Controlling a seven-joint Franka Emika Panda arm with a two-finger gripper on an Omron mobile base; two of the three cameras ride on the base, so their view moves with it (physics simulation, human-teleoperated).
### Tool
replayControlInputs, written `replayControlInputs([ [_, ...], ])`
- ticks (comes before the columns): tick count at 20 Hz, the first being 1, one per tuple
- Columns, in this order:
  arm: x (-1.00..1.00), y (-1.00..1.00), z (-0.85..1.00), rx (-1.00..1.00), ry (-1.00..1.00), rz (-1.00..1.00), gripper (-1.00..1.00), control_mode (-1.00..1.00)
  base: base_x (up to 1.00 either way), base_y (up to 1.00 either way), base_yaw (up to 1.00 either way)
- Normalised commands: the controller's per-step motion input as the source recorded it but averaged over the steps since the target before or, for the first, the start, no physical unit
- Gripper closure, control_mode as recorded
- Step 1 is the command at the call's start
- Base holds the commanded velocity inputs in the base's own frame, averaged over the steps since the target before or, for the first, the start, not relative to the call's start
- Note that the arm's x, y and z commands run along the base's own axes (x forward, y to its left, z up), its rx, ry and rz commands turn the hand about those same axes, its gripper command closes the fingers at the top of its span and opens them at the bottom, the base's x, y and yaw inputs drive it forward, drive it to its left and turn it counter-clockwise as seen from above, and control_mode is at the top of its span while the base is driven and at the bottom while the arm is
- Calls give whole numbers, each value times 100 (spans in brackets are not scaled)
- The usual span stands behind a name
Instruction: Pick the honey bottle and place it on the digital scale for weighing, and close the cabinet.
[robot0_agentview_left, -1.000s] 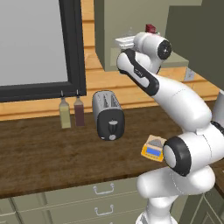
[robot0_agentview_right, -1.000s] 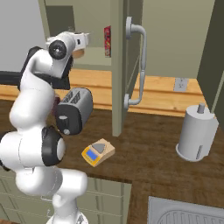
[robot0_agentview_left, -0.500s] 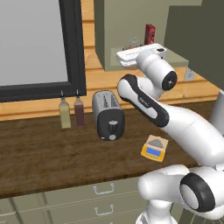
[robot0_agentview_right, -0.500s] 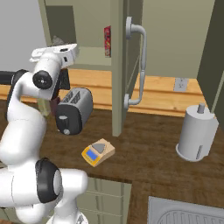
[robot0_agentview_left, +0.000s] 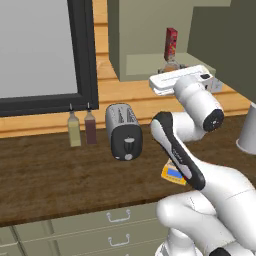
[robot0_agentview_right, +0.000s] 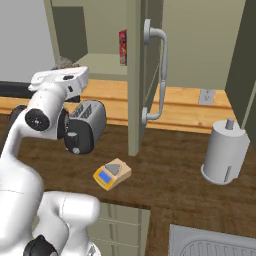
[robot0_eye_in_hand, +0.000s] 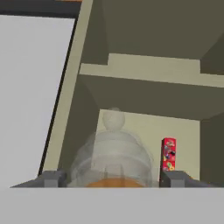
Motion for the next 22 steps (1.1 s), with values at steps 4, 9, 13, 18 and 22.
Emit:
replayControlInputs([
  [4, -80, -64, 0, 5, 21, -10, 100, -100, 0, 0, 0],
  [9, -35, -34, -23, -4, 18, 16, 100, -100, 0, 0, 0],
  [13, -2, -24, -58, -8, 20, 36, 100, -100, 0, 0, 0],
  [18, 1, 0, -87, -14, 17, 36, 100, -100, 0, 0, 0],
  [22, 9, 7, -88, -15, 14, 29, 100, -100, 0, 0, 0],
])
